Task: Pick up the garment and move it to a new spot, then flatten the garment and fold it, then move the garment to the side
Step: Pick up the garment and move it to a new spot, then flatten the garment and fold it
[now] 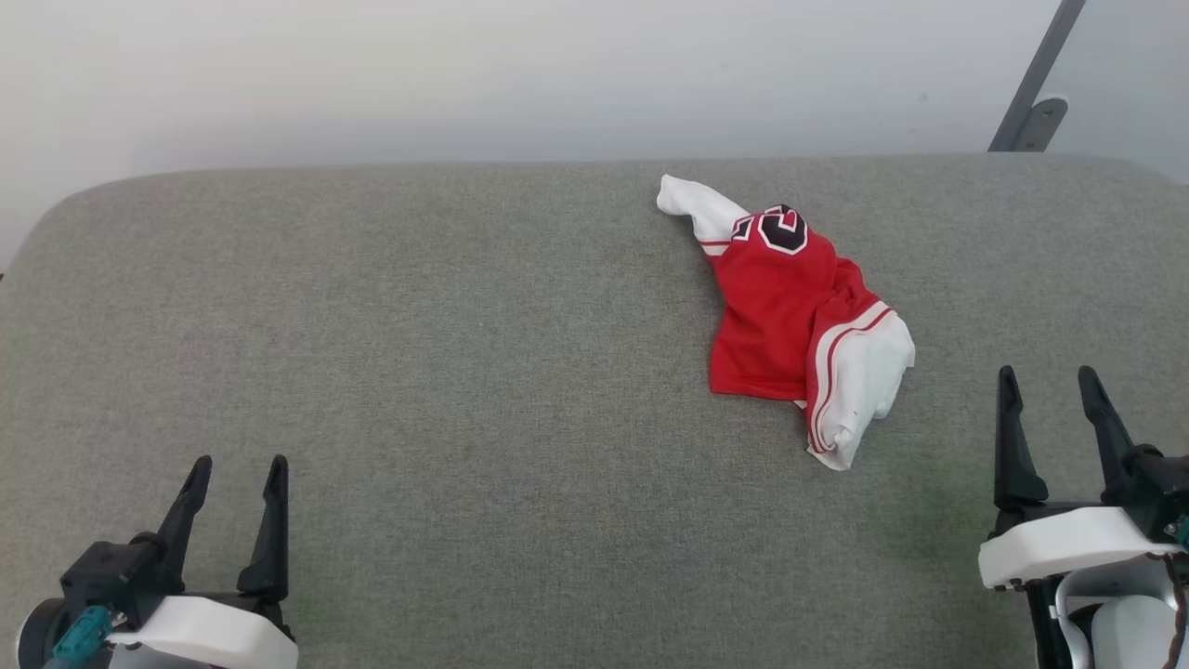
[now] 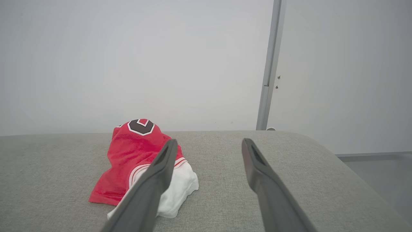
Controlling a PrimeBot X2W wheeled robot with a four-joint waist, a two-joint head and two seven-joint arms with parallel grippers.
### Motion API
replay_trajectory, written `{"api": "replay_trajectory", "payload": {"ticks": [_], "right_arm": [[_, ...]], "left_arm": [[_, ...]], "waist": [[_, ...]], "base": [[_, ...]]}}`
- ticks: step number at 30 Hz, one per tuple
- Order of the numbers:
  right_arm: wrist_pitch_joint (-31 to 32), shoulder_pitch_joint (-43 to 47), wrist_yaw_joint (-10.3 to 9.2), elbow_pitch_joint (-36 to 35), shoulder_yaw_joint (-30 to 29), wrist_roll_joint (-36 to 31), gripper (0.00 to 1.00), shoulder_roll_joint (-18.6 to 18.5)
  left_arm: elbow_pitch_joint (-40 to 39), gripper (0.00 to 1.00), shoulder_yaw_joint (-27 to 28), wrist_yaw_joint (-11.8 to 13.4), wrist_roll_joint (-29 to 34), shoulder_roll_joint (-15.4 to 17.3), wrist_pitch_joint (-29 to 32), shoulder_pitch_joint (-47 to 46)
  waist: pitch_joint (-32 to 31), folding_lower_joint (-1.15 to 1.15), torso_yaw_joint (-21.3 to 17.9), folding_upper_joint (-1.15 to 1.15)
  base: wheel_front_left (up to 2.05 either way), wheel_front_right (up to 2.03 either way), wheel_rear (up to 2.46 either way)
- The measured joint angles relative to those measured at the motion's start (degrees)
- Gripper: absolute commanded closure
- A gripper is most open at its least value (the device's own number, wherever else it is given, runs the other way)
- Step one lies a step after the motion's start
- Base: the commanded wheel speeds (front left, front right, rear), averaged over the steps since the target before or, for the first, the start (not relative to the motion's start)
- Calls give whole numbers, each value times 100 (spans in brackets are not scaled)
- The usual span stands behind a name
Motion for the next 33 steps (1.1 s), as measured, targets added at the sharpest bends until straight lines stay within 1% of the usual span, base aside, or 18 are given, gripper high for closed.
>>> {"api": "replay_trajectory", "payload": {"ticks": [4, 7, 10, 19, 21, 23, 24, 25, 26, 27, 29, 30, 31, 32, 33], "right_arm": [[0, 7, 1, 7, 68, 15, 0, 10], [0, 10, 1, 37, 97, 16, 0, 10], [0, 9, 1, 81, 104, 18, 0, 9], [0, 3, 1, 154, 126, 18, 0, -7], [0, -57, 1, 264, 181, 8, 0, -100], [198, -186, 1, 423, 223, 8, 0, -230], [198, -186, 1, 423, 223, 8, 0, -230], [677, -417, 1, 568, 350, 14, 0, -392], [967, -539, 0, 625, 465, 19, 0, -503], [967, -539, 0, 625, 465, 19, 0, -503], [1539, -823, 2, 678, 749, 80, 0, -761], [1872, -988, 1, 704, 875, 202, 0, -881], [2513, -1284, 2, 719, 1114, 428, 0, -1114], [2513, -1284, 2, 719, 1114, 428, 0, -1114], [2855, -1436, 2, 734, 1222, 521, 0, -1234]], "left_arm": [[-115, 0, 198, -101, 305, -192, 0, 52], [-100, 0, 254, -155, 417, -301, 0, 57], [-52, 0, 291, -200, 512, -359, 0, 74], [-16, 0, 357, -229, 649, -492, 0, 74], [-32, 0, 368, -230, 657, -539, 0, 74], [-38, 0, 330, -230, 662, -575, 0, 68], [-38, 0, 330, -230, 662, -575, 0, 68], [-55, 0, 265, -231, 656, -615, 0, 36], [-59, 0, 222, -231, 654, -635, 0, 4], [-59, 0, 222, -231, 654, -635, 0, 4], [-60, 0, 125, -231, 638, -676, 0, -108], [-53, 0, 70, -232, 634, -691, 0, -172], [-35, 0, -29, -237, 604, -717, 0, -268], [-35, 0, -29, -237, 604, -717, 0, -268], [-22, 0, -74, -237, 591, -732, 0, -315]], "waist": [[48, 0, -18, 0], [74, 0, -34, 0], [90, 0, -44, 0], [135, 0, -15, 0], [185, 0, 1, 0], [246, 0, 18, 0], [246, 0, 18, 0], [332, 0, 40, 0], [382, 0, 54, 0], [382, 0, 54, 0], [503, 0, 88, 0], [570, 0, 110, 0], [706, 0, 153, 0], [706, 0, 153, 0], [781, 0, 177, 0]], "base": [[0, 0, 0], [0, 0, 0], [0, 0, 0], [0, 0, 0], [0, 0, 0], [0, 0, 0], [0, 0, 0], [0, 0, 0], [0, 0, 0], [0, 0, 0], [0, 0, 0], [0, 0, 0], [0, 0, 0], [0, 0, 0], [0, 0, 0]]}}
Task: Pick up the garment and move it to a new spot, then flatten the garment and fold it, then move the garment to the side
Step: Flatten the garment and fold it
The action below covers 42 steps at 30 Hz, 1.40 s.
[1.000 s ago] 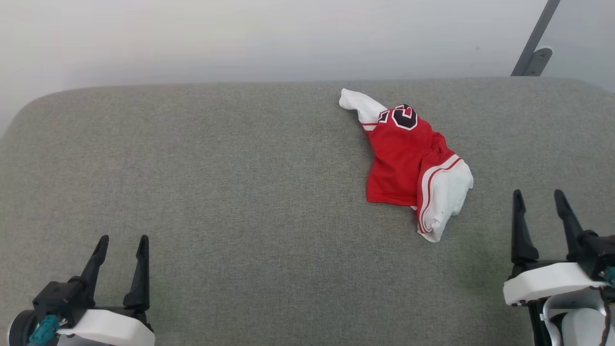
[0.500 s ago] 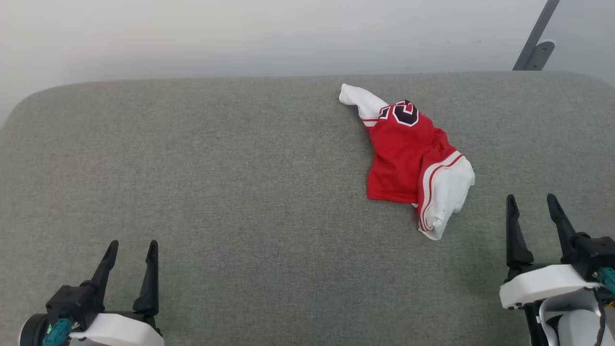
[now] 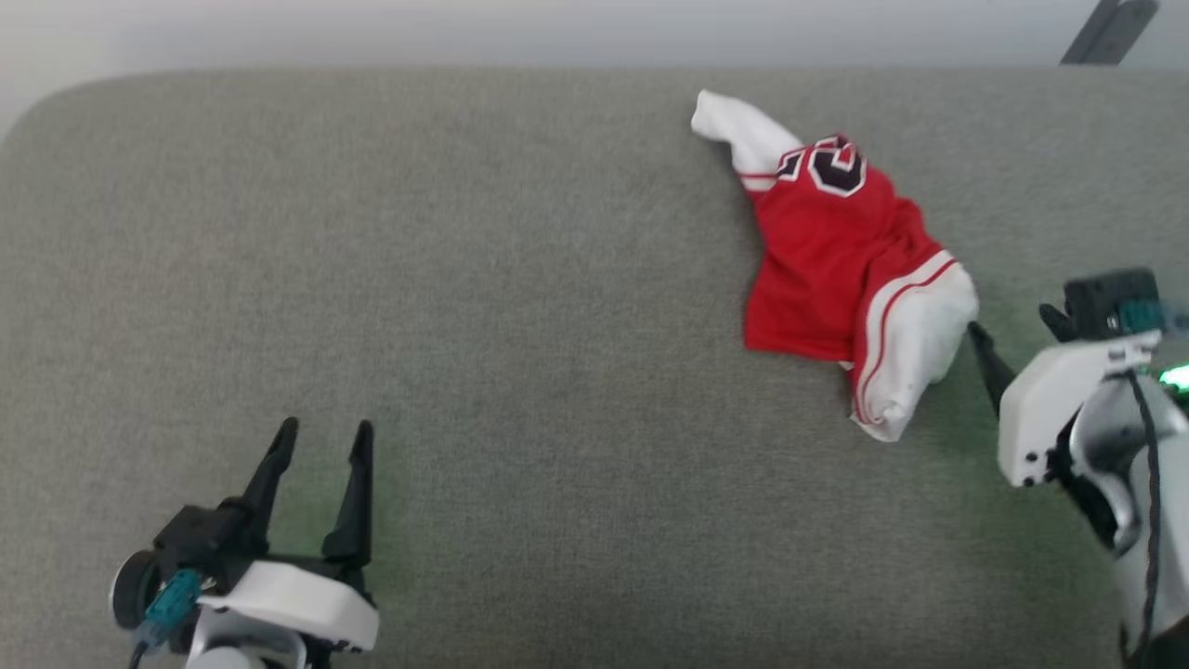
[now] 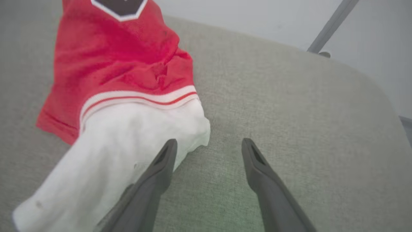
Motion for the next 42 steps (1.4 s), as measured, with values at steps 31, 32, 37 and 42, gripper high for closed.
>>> {"api": "replay_trajectory", "payload": {"ticks": [31, 32, 37, 42], "right_arm": [[2276, -1080, 2, -248, 1440, 926, 100, -1126], [2232, -1097, 3, -220, 1429, 909, 100, -1107], [2075, -1119, 13, -174, 1301, 813, 100, -1134], [1976, -912, 9, -275, 804, 587, 100, -1444]], "left_arm": [[274, 0, -457, 0, -339, -191, 0, -832], [276, 0, -454, 0, -347, -185, 0, -832], [260, 0, -406, 0, -356, -159, 0, -828], [232, 0, -447, 0, -381, -85, 0, -823]], "waist": [[1019, 0, 424, 0], [1020, 0, 411, 0], [1012, 0, 276, 0], [1026, 0, 76, 0]], "base": [[0, 0, 0], [0, 0, 0], [0, 0, 0], [0, 0, 0]]}}
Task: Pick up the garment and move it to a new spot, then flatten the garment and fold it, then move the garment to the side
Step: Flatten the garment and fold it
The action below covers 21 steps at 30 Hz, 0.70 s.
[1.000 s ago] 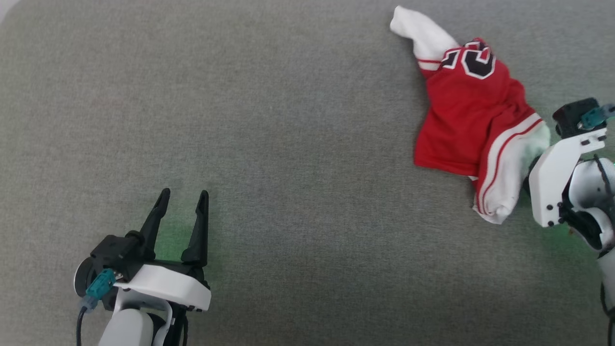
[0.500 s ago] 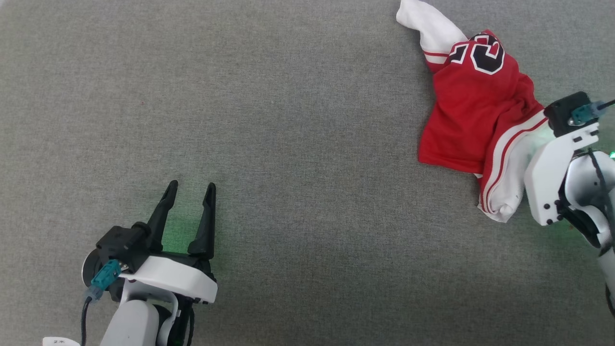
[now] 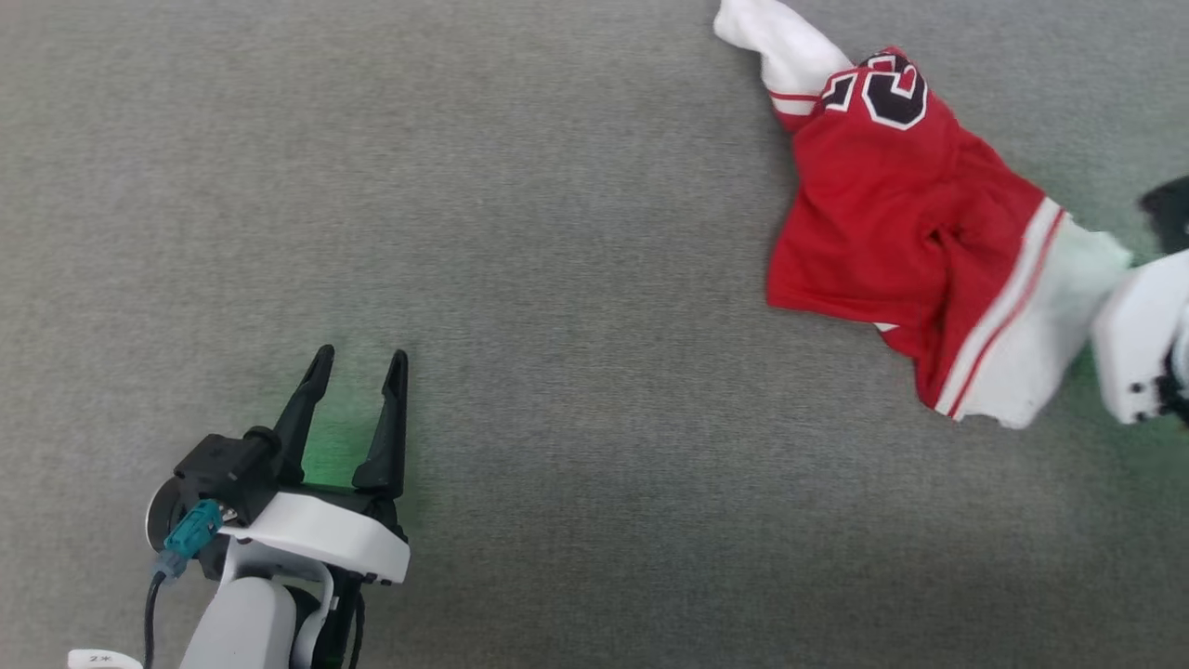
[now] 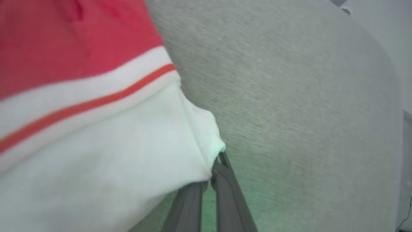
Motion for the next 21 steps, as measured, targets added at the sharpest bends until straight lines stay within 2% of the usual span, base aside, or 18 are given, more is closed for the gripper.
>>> {"api": "replay_trajectory", "payload": {"ticks": [6, 11, 15, 21], "right_arm": [[-22, 183, -3, -107, -772, -415, 100, -404], [-298, 172, -3, 278, -1596, -856, 100, -664], [-517, 38, -3, 697, -2101, -1201, 100, -661], [-929, -174, -3, 1207, -2591, -1570, 100, -445]], "left_arm": [[-27, 0, -158, 0, -55, 101, 0, -180], [-23, 0, -287, 0, -113, 155, 0, -296], [-8, 0, -354, 0, -120, 205, 0, -364], [30, 0, -452, 0, -145, 301, 0, -464]], "waist": [[137, 0, -170, 0], [279, 0, -190, 0], [343, 0, -141, 0], [361, 0, -123, 0]], "base": [[0, 0, 0], [0, 0, 0], [0, 0, 0], [0, 0, 0]]}}
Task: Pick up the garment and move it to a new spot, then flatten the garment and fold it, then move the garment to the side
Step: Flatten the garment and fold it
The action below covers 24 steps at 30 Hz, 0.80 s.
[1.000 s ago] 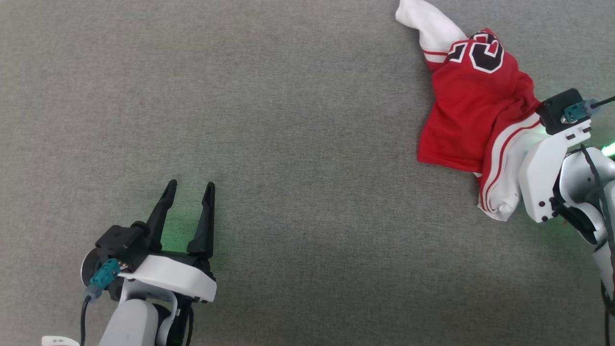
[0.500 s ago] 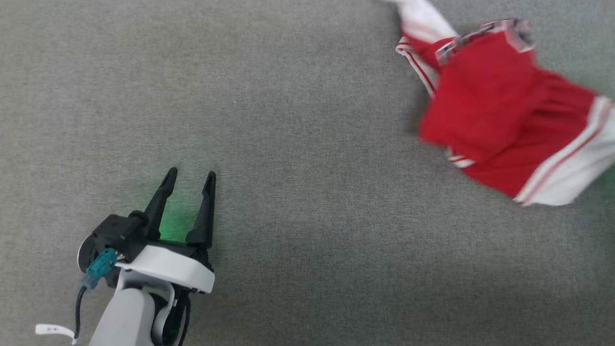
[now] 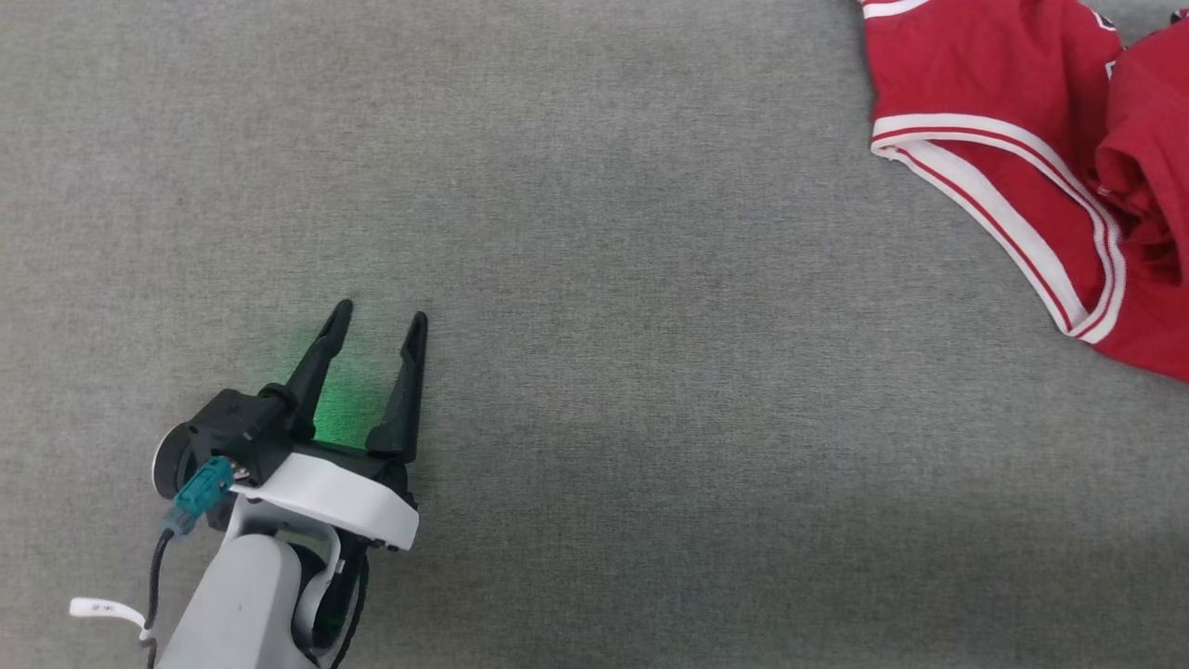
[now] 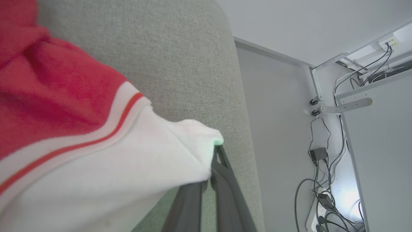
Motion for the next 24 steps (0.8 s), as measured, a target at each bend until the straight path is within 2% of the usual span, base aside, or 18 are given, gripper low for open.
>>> {"api": "replay_trajectory", "payload": {"ticks": [1, 2, 3, 4, 10, 15, 16, 20, 24], "right_arm": [[-103, -30, -1, 48, -42, 0, 100, 103], [-213, -42, -1, 107, -44, -25, 90, 193], [-334, -48, 0, 146, -58, -81, 52, 276], [-467, -65, 0, 179, -134, -113, 0, 348], [-1214, 94, -1, 114, -557, -221, 0, 791], [-1994, 371, -1, -444, -916, 11, 0, 1482], [-1994, 371, -1, -444, -916, 11, 0, 1482], [-2398, 530, -1, -1022, -715, 387, 0, 2201], [-2643, 752, -2, -1433, -374, 499, 0, 2670]], "left_arm": [[-1, 0, -34, 0, 16, 23, 0, -13], [0, 0, -67, 0, 20, 54, -1, -26], [-3, 0, -111, 0, 19, 100, 0, -54], [-14, 0, -177, 0, 14, 165, 0, -107], [-164, 0, -862, 0, -82, 814, 0, -837], [-105, 0, -2003, 0, -532, 1564, 133, -2046], [-105, 0, -2003, 0, -532, 1564, 133, -2046], [-55, 0, -3128, 0, -1283, 2013, 887, -3350], [133, 0, -4157, -9, -2395, 2129, 1982, -4484]], "waist": [[-8, 0, -19, 0], [-18, 0, -45, 1], [-29, 0, -76, 0], [-45, 0, -110, 0], [-158, 0, -426, 0], [-185, 0, -871, 0], [-185, 0, -871, 0], [-132, 0, -1330, 0], [-18, 0, -1817, 0]], "base": [[0, 0, 0], [0, 0, 0], [0, 0, 0], [0, 0, 0], [0, 0, 0], [0, 0, 0], [0, 0, 0], [0, 0, 0], [0, 0, 0]]}}
